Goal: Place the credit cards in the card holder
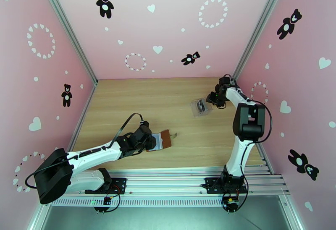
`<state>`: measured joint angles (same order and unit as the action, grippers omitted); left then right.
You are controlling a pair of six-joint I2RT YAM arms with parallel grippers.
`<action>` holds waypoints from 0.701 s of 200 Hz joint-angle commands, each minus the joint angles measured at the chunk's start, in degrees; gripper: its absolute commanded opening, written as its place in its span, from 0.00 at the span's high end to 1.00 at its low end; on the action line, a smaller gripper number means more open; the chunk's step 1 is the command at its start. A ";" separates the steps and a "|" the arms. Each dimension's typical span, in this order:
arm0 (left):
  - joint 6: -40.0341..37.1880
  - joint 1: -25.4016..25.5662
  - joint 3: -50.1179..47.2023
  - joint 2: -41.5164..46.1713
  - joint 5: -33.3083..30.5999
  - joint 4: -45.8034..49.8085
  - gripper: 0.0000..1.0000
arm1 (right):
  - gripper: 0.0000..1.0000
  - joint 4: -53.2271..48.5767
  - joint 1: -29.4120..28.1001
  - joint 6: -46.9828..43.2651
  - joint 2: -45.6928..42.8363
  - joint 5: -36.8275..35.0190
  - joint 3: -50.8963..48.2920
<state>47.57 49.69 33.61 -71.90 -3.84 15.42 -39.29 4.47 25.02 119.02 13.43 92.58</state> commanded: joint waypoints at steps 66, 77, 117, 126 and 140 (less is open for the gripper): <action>-0.93 0.40 0.01 0.03 -0.25 -0.13 0.70 | 0.90 -0.98 -5.14 -5.21 2.50 6.87 1.89; -0.91 0.41 -0.17 0.57 -0.66 0.39 0.71 | 0.92 -0.64 -6.78 -5.58 2.39 7.96 1.88; -0.82 0.27 -0.62 1.93 -2.32 1.76 0.70 | 0.95 -1.77 -16.38 -7.34 3.83 8.86 4.94; -0.66 0.32 -0.69 1.94 -2.32 1.88 0.71 | 0.95 -2.48 -18.26 -7.41 4.32 8.41 6.19; -0.51 0.32 -0.83 2.00 -2.32 1.95 0.70 | 0.96 -3.54 -20.66 -6.56 5.37 8.22 8.35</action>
<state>47.59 49.69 33.58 -70.96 -4.80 16.05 -40.16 -12.43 18.79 122.26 19.64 96.49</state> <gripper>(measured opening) 0.295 0.089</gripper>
